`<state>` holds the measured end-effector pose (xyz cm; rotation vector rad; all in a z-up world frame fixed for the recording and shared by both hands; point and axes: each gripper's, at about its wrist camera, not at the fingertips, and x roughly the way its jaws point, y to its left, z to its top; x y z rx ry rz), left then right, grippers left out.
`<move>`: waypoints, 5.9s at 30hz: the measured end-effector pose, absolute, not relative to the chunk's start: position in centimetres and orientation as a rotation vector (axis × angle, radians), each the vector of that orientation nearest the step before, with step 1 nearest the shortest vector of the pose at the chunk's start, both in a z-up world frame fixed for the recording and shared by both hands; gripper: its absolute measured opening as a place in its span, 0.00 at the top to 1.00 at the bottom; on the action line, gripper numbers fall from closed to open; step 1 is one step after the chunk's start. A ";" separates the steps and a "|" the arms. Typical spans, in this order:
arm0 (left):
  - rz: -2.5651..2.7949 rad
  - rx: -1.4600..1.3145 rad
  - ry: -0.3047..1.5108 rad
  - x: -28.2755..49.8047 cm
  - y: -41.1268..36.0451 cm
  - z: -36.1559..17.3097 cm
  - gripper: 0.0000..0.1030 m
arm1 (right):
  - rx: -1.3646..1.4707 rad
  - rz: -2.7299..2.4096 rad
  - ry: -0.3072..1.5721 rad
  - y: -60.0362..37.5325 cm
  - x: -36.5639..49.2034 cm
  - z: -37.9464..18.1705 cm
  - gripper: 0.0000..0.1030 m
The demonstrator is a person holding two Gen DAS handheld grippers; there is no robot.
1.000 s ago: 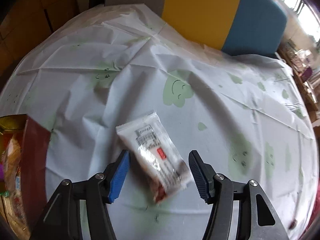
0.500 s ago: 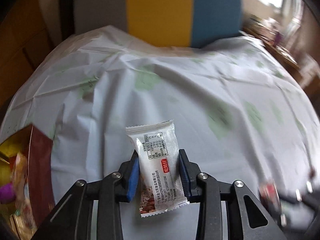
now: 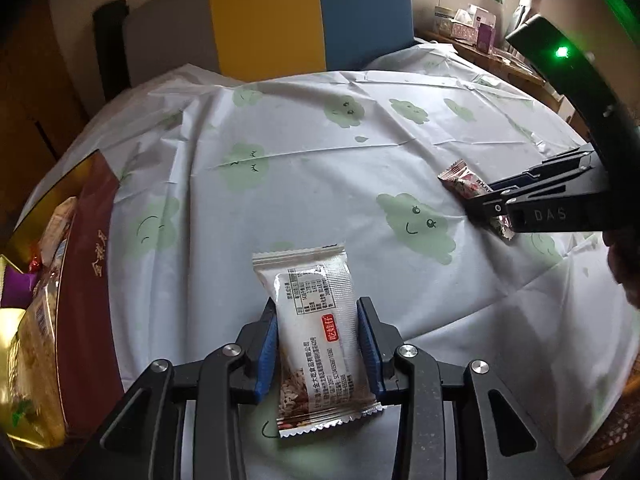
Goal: Organize snacks
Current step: 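Carry the white pastry packet toward the gold tin with the left gripper, then lower the white pastry packet into the tin and open the left gripper, then carry the pink rose-print candy into the gold tin and release with the right gripper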
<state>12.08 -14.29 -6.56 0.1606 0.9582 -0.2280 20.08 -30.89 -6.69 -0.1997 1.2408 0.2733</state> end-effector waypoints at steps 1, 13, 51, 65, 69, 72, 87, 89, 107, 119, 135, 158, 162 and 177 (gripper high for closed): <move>-0.225 0.156 0.955 12.1 -14.2 -6.6 0.63 | -0.201 0.271 1.240 -30.9 20.0 -6.7 0.76; -0.243 0.116 0.888 11.6 -13.8 -6.9 0.63 | -0.272 0.260 1.214 -29.6 19.2 -7.0 0.76; -0.222 0.028 0.880 10.1 -11.6 -4.4 0.65 | -0.342 0.253 1.134 -28.9 18.1 -6.8 0.79; -0.173 -0.019 0.796 7.6 -7.7 0.9 0.64 | -0.362 0.244 1.119 -28.5 17.8 -6.8 0.79; -0.141 -0.062 0.784 7.0 -5.1 1.7 0.64 | -0.370 0.239 1.114 -28.4 17.6 -6.8 0.80; -0.083 -0.122 0.790 6.9 -1.9 2.0 0.64 | -0.375 0.239 1.113 -28.3 17.5 -6.8 0.80; 0.251 -0.457 0.796 5.5 14.2 1.2 0.64 | -0.407 0.230 1.106 -27.7 17.3 -6.7 0.80; 0.243 -0.494 0.811 6.0 14.8 0.8 0.64 | -0.415 0.228 1.104 -27.6 17.2 -6.7 0.80; 0.276 -0.315 0.937 11.8 12.1 -3.9 0.59 | -0.420 0.223 1.105 -27.2 17.1 -6.7 0.80; 0.288 -0.228 0.890 9.9 10.3 -2.1 0.59 | -0.422 0.222 1.104 -27.2 17.1 -6.8 0.80; 0.279 -0.225 0.838 7.1 9.7 -0.1 0.59 | -0.430 0.205 1.094 -26.9 16.9 -6.9 0.80; 0.346 -0.222 0.777 3.9 12.3 1.3 0.51 | -0.299 0.554 0.944 -12.4 15.6 3.0 0.82; 0.378 -0.218 0.763 3.7 13.2 1.4 0.44 | -0.253 0.716 0.915 -5.3 16.2 4.1 0.81; 0.401 -0.241 0.777 3.8 13.9 0.6 0.39 | -0.283 0.661 1.002 1.4 17.6 -1.3 0.66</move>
